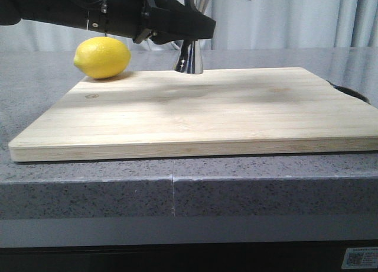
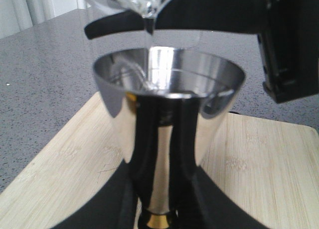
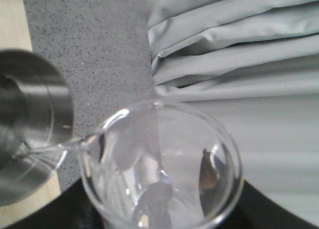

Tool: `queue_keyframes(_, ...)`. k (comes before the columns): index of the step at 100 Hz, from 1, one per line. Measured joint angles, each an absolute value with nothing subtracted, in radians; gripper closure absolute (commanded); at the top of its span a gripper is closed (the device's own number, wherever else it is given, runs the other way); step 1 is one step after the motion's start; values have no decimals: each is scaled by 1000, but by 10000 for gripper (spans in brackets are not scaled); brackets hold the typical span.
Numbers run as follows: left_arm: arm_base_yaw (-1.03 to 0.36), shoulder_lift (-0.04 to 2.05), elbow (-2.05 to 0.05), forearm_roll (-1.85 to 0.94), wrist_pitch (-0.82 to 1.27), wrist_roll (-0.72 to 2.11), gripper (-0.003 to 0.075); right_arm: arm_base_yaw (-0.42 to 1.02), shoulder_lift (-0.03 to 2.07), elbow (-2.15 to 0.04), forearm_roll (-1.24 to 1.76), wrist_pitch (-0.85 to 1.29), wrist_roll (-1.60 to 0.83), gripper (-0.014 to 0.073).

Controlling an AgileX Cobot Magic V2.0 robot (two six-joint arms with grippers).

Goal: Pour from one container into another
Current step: 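Tilt the beaker with the right gripper, pouring liquid into the jigger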

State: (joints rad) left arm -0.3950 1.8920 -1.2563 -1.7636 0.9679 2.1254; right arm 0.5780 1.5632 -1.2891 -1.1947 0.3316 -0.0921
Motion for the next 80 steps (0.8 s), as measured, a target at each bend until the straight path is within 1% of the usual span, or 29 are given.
queue_keyframes(80, -395, 1892, -1256, -1764, 968, 2125, 739, 578, 1563, -1289, -1204, 332, -93, 378)
